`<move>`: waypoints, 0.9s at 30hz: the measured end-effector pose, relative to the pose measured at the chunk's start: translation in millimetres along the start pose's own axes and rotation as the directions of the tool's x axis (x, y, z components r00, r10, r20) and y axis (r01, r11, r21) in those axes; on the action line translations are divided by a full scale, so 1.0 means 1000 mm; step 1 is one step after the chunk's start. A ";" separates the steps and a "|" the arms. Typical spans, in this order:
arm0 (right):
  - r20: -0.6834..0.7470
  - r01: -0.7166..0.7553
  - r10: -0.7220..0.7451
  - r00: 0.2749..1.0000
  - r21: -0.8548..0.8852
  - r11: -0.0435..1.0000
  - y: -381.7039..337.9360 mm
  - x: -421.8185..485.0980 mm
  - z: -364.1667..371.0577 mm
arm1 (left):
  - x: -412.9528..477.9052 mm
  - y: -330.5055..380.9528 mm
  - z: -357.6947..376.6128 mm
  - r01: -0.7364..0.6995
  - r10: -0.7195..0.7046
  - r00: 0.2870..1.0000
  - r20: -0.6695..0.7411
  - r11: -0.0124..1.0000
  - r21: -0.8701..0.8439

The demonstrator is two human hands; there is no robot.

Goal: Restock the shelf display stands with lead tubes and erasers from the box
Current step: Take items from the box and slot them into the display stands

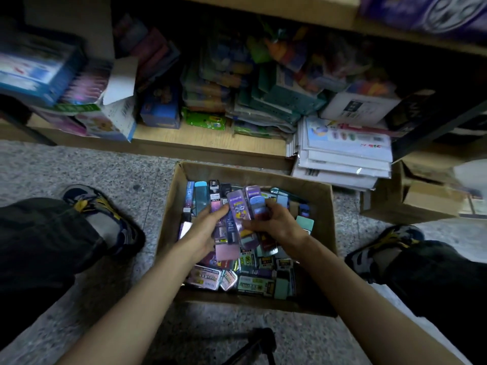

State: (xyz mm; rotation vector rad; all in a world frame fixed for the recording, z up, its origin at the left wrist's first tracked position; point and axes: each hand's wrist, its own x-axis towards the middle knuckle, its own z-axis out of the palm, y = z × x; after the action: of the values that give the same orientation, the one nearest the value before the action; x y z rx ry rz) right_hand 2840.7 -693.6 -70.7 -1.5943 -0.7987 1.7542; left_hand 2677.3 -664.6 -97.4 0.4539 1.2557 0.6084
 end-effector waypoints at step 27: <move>-0.110 0.348 -0.341 0.934 0.057 0.936 -0.130 -0.158 0.013 | -0.158 0.080 0.091 -0.321 0.356 0.914 0.192 0.927 -0.194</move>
State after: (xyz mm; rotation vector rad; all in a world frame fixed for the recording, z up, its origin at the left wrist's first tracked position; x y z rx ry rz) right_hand 2846.1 -738.0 129.4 -1.3818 -0.8931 1.4264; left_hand 2721.5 -705.5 93.0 0.5965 0.9094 0.9195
